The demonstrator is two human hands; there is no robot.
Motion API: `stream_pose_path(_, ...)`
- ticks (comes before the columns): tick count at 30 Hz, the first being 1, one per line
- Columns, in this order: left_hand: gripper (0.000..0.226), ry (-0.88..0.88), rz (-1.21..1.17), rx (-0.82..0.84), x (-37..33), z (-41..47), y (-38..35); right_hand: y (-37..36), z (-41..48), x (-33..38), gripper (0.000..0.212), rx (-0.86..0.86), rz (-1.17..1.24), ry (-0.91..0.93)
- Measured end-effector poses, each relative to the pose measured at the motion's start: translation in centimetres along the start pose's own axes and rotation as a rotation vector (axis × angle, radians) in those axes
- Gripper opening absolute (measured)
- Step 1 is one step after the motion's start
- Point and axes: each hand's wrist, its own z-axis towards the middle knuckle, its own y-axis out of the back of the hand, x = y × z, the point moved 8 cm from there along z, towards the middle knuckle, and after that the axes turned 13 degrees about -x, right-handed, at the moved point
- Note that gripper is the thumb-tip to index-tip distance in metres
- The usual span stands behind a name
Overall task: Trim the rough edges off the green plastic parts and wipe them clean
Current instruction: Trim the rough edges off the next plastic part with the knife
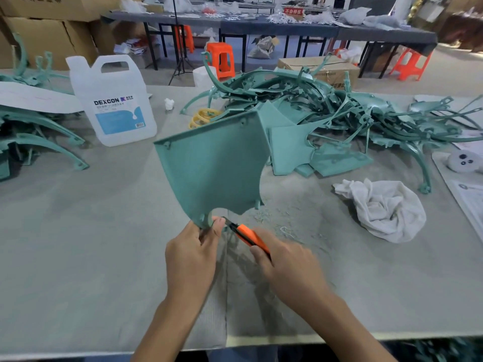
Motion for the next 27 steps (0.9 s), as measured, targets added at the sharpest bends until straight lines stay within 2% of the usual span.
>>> stream_pose_path(7,0.043,-0.029,0.088,0.016,-0.6,0.1,0.3,0.5,0.2,-0.4,0.039,-0.084,-0.092,0.009)
stream_pose_path(9,0.043,-0.026,0.084,0.014,-0.7,0.1,0.4,1.6,0.5,-1.8,0.038,-0.148,-0.111,-0.049)
stream_pose_path(12,0.043,-0.014,0.062,0.012,-0.4,0.2,0.3,2.4,0.3,-3.5,0.034,-0.13,-0.068,-0.116)
stream_pose_path(16,0.042,0.013,0.063,0.005,-0.6,0.2,0.3,1.8,-1.3,-1.2,0.036,-0.071,0.043,-0.043)
stream_pose_path(19,0.041,0.016,0.077,0.01,-0.9,0.1,0.2,0.8,-1.8,-0.2,0.045,-0.062,0.01,-0.004)
stream_pose_path(23,0.043,-0.007,0.103,0.02,-1.1,0.1,0.0,0.3,-1.6,-0.8,0.049,-0.105,-0.049,-0.012)
stream_pose_path(27,0.033,0.014,0.09,0.015,-0.9,0.3,0.2,0.9,-1.4,-0.8,0.049,-0.203,-0.029,-0.012)
